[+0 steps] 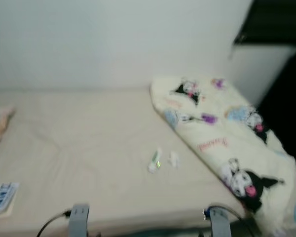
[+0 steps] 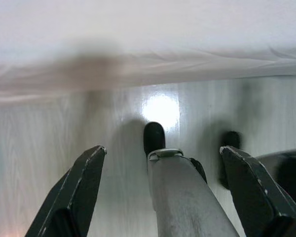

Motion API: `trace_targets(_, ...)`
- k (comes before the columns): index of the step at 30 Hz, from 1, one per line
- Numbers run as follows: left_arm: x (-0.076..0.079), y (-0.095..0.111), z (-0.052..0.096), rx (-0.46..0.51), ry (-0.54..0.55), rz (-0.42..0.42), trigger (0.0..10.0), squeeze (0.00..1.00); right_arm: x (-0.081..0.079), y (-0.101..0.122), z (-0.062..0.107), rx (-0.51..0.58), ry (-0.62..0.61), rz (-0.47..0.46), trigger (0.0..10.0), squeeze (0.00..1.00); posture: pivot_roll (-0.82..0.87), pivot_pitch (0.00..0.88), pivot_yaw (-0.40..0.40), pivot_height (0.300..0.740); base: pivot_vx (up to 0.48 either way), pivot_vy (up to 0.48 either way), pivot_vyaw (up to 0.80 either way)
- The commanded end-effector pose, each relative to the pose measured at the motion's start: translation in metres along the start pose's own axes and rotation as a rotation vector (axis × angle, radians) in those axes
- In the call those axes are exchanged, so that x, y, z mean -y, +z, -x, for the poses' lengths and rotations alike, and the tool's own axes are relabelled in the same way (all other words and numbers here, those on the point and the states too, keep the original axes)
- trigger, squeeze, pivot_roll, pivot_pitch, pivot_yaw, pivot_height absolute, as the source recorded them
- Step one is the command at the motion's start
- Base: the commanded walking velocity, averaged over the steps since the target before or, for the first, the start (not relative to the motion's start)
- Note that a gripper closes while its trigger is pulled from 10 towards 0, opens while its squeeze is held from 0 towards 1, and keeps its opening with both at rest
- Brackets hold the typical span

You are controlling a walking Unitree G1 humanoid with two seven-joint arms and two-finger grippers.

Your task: Clean up the room

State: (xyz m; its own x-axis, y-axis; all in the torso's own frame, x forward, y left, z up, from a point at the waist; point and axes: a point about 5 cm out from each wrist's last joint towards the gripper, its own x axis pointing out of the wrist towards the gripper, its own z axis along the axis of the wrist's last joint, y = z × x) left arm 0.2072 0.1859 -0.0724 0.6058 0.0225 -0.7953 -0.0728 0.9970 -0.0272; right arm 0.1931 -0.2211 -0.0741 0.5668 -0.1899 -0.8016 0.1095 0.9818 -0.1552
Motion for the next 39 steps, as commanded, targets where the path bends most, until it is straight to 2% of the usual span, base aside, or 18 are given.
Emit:
trace_targets(1,0.0,-0.008,0.001,-0.026,-0.001,0.018,10.0,0.0,0.002,-0.004,0.001,-0.009,-0.005,0.014,10.0,0.0,-0.05,0.087,-0.015,0.74,0.0,-0.458,0.0)
trace_targets(8,0.003,-0.015,0.002,-0.047,-0.008,0.023,10.0,0.0,0.001,-0.006,0.001,0.001,0.005,-0.002,10.0,0.0,-0.06,0.086,-0.014,0.74,0.0,-0.458,0.0)
trace_targets(10,0.003,-0.018,0.002,-0.056,-0.008,0.016,10.0,0.0,0.001,-0.005,0.001,0.002,0.004,0.03,10.0,0.0,-0.06,0.084,-0.014,0.74,0.0,-0.416,0.0)
trace_targets(12,0.002,-0.021,0.003,-0.069,-0.001,0.037,10.0,0.0,0.002,-0.004,0.001,0.004,0.008,0.051,10.0,0.0,-0.05,0.083,-0.015,0.74,0.0,0.0,0.8)
trace_targets(25,0.0,-0.023,0.003,-0.07,0.0,0.031,10.0,0.0,0.003,-0.002,0.001,0.015,-0.001,0.031,10.0,0.0,-0.06,0.08,-0.017,0.74,0.0,0.0,0.8)
trace_targets(27,0.0,-0.023,0.004,-0.069,0.0,0.03,10.0,0.0,0.004,-0.001,0.001,0.018,-0.008,0.012,10.0,0.0,-0.05,0.081,-0.018,0.74,0.0,0.0,0.0)
trace_targets(29,0.005,-0.026,0.004,-0.073,-0.05,0.016,10.0,0.0,0.005,-0.004,0.001,-0.002,-0.033,0.015,10.0,0.0,-0.06,0.084,-0.016,0.74,0.0,-0.469,0.0)
trace_targets(33,0.009,-0.023,0.003,-0.054,-0.072,0.031,10.0,0.0,0.005,-0.005,0.001,-0.007,-0.035,0.018,10.0,0.0,-0.06,0.086,-0.016,0.74,0.0,-0.466,0.0)
trace_targets(34,0.017,-0.015,0.002,-0.012,-0.129,0.066,10.0,0.0,0.005,-0.006,0.001,-0.01,-0.039,0.02,10.0,0.0,-0.06,0.087,-0.017,0.74,0.0,0.0,0.0)
trace_targets(37,0.023,-0.008,0.001,0.023,-0.17,0.043,10.0,0.0,0.006,-0.006,0.001,-0.011,-0.044,0.019,10.0,0.0,-0.06,0.088,-0.018,0.74,0.0,0.0,0.0)
trace_targets(39,0.027,-0.001,0.0,0.046,-0.202,0.061,10.0,0.0,0.007,-0.006,0.001,-0.014,-0.051,0.015,10.0,0.0,-0.06,0.088,-0.019,0.74,0.0,0.0,0.0)
